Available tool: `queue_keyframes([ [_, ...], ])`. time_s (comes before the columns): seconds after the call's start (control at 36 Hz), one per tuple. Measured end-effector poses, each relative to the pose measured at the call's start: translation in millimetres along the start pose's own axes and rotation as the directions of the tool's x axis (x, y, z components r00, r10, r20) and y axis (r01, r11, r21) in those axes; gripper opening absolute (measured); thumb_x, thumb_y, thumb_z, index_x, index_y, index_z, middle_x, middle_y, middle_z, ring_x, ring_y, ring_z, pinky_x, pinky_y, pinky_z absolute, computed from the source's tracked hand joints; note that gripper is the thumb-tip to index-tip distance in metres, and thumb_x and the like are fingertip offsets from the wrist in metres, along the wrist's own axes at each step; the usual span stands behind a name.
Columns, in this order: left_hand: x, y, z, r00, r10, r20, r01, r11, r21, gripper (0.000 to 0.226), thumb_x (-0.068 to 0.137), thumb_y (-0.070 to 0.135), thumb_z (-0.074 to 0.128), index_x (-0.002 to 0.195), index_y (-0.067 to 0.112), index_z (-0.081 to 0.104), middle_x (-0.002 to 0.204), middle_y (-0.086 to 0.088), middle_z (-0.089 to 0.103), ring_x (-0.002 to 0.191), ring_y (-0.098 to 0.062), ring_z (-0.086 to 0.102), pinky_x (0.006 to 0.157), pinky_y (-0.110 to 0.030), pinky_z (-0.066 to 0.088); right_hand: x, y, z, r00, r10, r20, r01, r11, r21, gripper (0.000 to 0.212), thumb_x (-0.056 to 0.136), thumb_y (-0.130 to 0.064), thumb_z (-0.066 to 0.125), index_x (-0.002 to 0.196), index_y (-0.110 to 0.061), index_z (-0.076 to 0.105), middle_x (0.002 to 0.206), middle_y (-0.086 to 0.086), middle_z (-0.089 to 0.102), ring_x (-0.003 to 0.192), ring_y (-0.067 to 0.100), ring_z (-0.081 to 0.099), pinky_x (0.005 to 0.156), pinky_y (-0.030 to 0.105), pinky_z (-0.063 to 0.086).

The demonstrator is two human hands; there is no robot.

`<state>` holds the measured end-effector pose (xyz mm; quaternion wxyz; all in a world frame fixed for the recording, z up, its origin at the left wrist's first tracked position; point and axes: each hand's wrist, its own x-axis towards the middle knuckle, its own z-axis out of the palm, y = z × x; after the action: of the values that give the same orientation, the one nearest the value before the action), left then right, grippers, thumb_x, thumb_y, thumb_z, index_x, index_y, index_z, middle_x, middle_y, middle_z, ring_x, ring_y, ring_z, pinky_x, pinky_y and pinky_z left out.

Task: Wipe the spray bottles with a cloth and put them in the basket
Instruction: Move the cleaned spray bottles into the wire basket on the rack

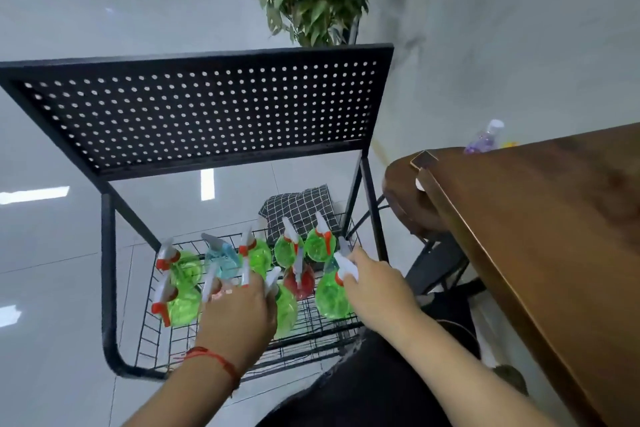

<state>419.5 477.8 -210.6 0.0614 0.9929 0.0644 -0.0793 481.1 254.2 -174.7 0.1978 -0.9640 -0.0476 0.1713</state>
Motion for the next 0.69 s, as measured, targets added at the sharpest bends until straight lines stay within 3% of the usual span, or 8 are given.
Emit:
queue_keyframes([
  [0.14,7,2,25,0.994,-0.028,0.103,0.031,0.999,-0.031,0.034,0.112,0.044,0.025,0.126,0.025,0.048,0.106,-0.001,0.074,0.086,-0.025,0.075,0.064,-0.035,0.053,11,7,15,0.999,0.033,0.028,-0.033,0.999,-0.032,0.038,0.107,-0.033,0.045,0.144,-0.028,0.040,0.102,0.005,0.069,0.079,0.028,0.058,0.065,0.037,0.043],
  [0.19,6,5,31,0.990,-0.057,0.132,0.065,0.997,-0.052,0.027,0.112,0.042,0.027,0.118,0.024,0.046,0.095,0.002,0.072,0.084,-0.025,0.074,0.060,-0.034,0.047,11,10,19,0.998,0.041,0.048,-0.038,0.997,-0.069,0.040,0.107,-0.031,0.044,0.146,-0.024,0.037,0.104,0.007,0.070,0.079,0.029,0.057,0.065,0.038,0.043],
  [0.28,5,10,39,0.987,-0.068,0.145,0.086,0.989,-0.120,0.024,0.115,0.044,0.025,0.110,0.026,0.039,0.072,0.009,0.053,0.068,-0.022,0.059,0.051,-0.033,0.036,13,15,23,0.996,0.061,0.065,-0.051,0.988,-0.146,0.044,0.106,-0.027,0.043,0.149,-0.020,0.035,0.110,0.010,0.071,0.089,0.034,0.065,0.068,0.041,0.045],
  [0.33,6,12,45,0.981,-0.073,0.181,0.103,0.982,-0.159,0.027,0.115,0.046,0.023,0.106,0.026,0.038,0.068,0.008,0.049,0.066,-0.023,0.055,0.055,-0.035,0.039,16,17,25,0.993,0.080,0.088,-0.062,0.978,-0.198,0.047,0.106,-0.025,0.043,0.151,-0.016,0.033,0.116,0.011,0.071,0.100,0.037,0.069,0.069,0.040,0.045],
  [0.44,10,17,59,0.969,-0.070,0.238,0.125,0.966,-0.224,0.026,0.115,0.042,0.027,0.108,0.023,0.043,0.075,0.004,0.059,0.069,-0.025,0.060,0.062,-0.037,0.046,23,22,29,0.989,0.094,0.112,-0.065,0.968,-0.243,0.045,0.106,-0.020,0.043,0.150,-0.014,0.034,0.116,0.012,0.071,0.099,0.037,0.069,0.068,0.039,0.046],
  [0.69,20,31,67,0.955,-0.092,0.281,0.173,0.944,-0.280,0.026,0.115,0.041,0.027,0.108,0.020,0.040,0.072,0.005,0.055,0.067,-0.025,0.058,0.061,-0.037,0.044,32,21,40,0.982,0.137,0.130,-0.100,0.962,-0.255,0.039,0.107,-0.016,0.042,0.145,-0.008,0.037,0.124,0.015,0.068,0.110,0.037,0.068,0.072,0.039,0.046],
])
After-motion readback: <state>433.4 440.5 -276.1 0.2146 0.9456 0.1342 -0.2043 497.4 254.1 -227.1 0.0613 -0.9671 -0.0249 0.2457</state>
